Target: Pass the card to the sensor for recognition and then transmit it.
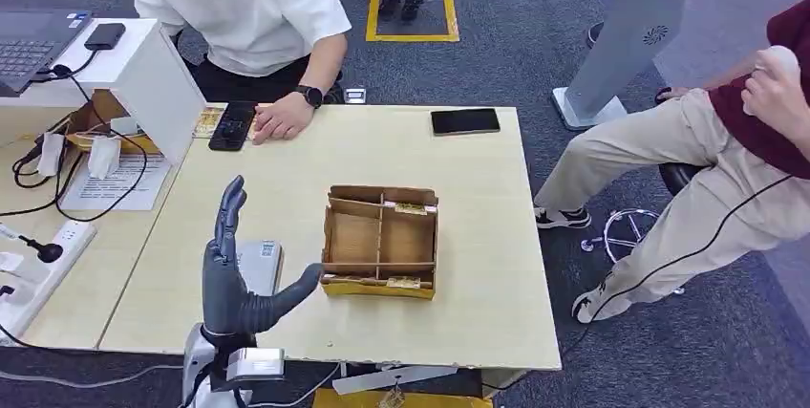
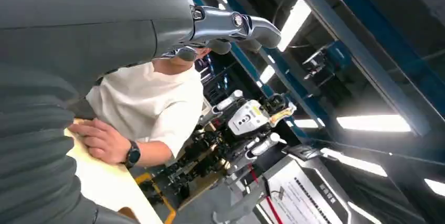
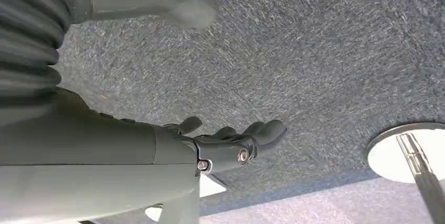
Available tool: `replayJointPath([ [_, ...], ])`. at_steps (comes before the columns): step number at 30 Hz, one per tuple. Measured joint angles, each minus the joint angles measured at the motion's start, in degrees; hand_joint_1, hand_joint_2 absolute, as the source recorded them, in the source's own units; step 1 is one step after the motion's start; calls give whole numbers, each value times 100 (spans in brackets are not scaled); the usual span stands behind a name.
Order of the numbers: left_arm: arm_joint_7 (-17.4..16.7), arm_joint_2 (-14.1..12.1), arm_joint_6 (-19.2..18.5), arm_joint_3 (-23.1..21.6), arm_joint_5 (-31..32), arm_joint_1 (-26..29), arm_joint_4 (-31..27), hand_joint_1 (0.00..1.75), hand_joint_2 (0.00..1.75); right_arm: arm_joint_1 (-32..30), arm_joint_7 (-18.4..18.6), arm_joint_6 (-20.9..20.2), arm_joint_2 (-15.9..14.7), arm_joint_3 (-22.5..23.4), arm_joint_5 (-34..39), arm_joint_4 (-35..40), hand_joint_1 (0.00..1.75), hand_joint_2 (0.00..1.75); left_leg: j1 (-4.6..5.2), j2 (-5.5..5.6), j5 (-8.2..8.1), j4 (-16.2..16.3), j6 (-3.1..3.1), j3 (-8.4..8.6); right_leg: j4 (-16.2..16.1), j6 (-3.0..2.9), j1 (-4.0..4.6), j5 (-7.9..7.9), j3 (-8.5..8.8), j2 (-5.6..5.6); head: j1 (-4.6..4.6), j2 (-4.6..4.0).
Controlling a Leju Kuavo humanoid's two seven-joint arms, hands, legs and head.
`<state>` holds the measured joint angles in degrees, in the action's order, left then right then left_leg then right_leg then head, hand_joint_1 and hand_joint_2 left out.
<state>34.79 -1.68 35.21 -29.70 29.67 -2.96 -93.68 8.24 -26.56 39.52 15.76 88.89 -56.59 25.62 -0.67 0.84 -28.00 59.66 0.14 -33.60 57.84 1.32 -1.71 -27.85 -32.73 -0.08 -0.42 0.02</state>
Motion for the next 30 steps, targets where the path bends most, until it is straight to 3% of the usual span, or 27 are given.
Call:
replayJointPath([
  [30, -44, -118, 35, -306, 318, -27, 411, 0, 175, -29, -2, 0, -37, -44, 138, -81, 0, 175, 0, 0, 0, 0, 0, 0, 0, 0, 0, 0, -1, 1, -2, 0],
])
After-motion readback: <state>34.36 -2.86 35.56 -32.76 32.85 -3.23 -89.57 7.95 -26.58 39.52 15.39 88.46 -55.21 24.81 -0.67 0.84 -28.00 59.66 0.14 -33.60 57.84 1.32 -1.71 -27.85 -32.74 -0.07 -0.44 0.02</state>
